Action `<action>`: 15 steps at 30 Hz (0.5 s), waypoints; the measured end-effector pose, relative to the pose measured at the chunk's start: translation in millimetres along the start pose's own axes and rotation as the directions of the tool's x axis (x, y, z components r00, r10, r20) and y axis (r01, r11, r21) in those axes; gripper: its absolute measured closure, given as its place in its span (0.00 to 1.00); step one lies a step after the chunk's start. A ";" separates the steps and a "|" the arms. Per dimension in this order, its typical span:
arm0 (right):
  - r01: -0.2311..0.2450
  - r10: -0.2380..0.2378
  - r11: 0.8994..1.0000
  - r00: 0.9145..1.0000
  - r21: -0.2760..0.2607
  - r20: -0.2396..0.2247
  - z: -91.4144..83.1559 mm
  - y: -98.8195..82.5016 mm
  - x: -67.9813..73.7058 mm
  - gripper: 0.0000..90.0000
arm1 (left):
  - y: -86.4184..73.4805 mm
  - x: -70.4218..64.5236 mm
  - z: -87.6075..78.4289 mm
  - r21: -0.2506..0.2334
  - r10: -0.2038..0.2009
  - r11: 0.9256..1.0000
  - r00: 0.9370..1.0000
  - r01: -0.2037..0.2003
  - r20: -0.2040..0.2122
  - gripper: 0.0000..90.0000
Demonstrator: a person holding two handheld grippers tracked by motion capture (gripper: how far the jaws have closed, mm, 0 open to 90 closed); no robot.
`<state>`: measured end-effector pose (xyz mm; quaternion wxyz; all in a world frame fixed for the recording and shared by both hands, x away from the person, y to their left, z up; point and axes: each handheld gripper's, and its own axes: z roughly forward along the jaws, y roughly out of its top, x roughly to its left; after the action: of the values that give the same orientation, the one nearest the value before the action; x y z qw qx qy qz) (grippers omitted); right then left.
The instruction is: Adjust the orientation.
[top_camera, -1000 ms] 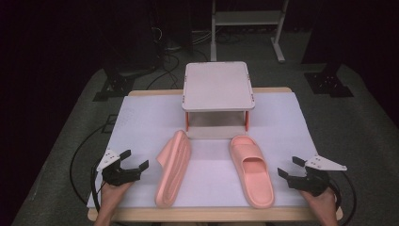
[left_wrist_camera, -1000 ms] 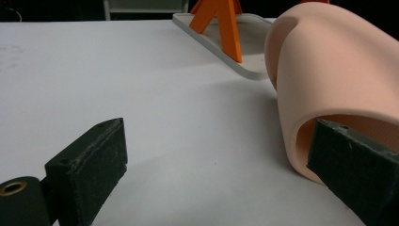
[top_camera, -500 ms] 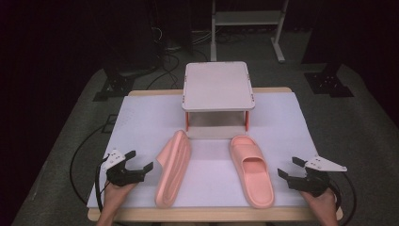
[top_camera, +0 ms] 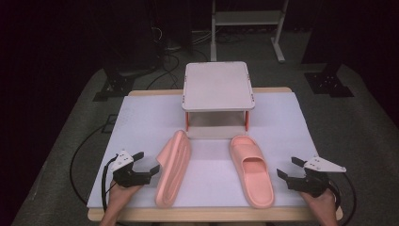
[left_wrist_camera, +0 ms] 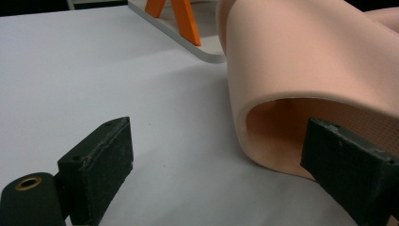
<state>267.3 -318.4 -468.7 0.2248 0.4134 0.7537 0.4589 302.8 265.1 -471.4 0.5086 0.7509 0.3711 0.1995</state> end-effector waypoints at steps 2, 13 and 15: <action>-0.001 0.001 1.000 1.000 0.000 0.000 0.1 0.0 0.1 0.23 | 0.4 -1.0 0.9 -0.001 0.007 1.000 1.000 -0.007 0.010 0.14; -0.002 0.002 1.000 1.000 -0.015 0.004 -0.9 0.6 0.6 0.24 | 3.6 -6.1 9.7 0.025 0.024 0.999 0.999 -0.026 0.045 0.24; -0.001 0.001 1.000 1.000 -0.014 0.003 -0.8 0.6 0.7 0.24 | 4.2 -6.8 11.2 0.028 0.024 0.999 0.998 -0.026 0.051 0.27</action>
<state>266.6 -318.0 -467.8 0.2285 0.4129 0.7497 0.4638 307.4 252.2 -471.6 0.5045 0.7676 0.3515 0.1812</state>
